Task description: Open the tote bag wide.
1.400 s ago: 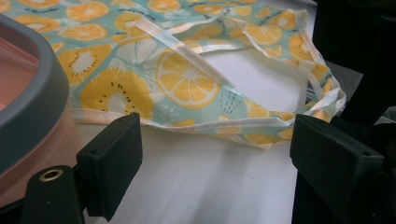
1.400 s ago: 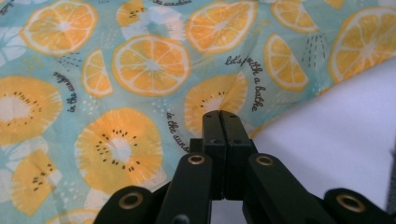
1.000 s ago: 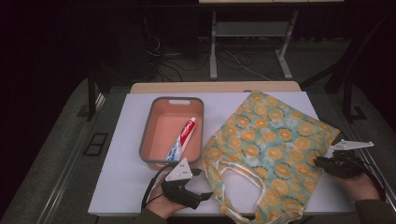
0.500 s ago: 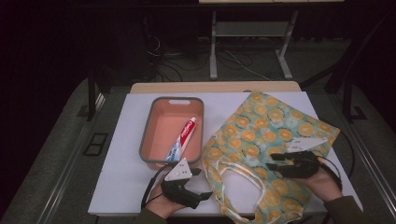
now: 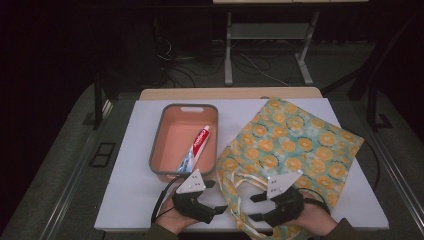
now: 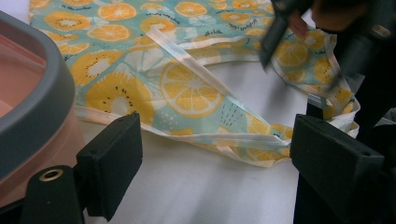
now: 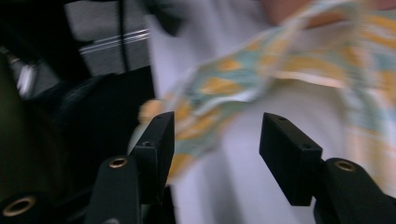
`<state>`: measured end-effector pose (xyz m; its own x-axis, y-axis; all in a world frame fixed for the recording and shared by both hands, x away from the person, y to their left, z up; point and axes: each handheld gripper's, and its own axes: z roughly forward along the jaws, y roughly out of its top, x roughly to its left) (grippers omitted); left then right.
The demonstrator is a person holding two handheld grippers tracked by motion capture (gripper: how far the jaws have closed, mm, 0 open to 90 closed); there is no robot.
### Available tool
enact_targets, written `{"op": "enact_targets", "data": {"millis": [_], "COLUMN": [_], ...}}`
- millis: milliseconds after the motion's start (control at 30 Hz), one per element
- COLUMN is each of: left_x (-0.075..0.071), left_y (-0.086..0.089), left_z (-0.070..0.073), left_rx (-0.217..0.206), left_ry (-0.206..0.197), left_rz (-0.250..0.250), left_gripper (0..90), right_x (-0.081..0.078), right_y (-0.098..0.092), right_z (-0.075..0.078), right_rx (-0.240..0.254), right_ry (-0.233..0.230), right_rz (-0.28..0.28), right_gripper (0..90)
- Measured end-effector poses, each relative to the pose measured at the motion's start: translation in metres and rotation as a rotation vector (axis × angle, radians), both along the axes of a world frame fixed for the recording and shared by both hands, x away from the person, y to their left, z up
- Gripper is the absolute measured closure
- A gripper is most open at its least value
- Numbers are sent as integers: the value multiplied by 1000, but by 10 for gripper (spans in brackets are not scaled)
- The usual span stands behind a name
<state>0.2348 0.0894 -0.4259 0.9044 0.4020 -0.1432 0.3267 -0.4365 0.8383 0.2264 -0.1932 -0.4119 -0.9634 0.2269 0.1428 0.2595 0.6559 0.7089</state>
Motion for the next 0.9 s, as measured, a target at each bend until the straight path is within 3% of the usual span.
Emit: {"op": "enact_targets", "data": {"millis": [200, 300, 367, 433, 667, 900], "left_x": [0, 0, 0, 0, 0, -1], "left_y": [0, 0, 0, 0, 1, 0], "left_z": [0, 0, 0, 0, 1, 1], "left_rx": [0, 0, 1, -1, -3, -3], "left_ry": [-2, -3, -3, -3, -4, -3], "left_rz": [-2, -3, -2, 0, 1, 2], "left_gripper": [155, 155, 154, 154, 153, 153], "right_x": [-17, -17, -15, -12, 3, 34], "right_y": [24, 27, 25, 22, 0, -49], "right_z": [-10, -17, -18, -17, -1, 26], "right_rx": [-51, -93, -95, -88, -29, 55], "right_ry": [22, 17, 20, 17, -19, -80], "right_rz": [101, 111, 116, 106, 27, -164], "right_gripper": [464, 630, 760, 831, 877, 889]}}
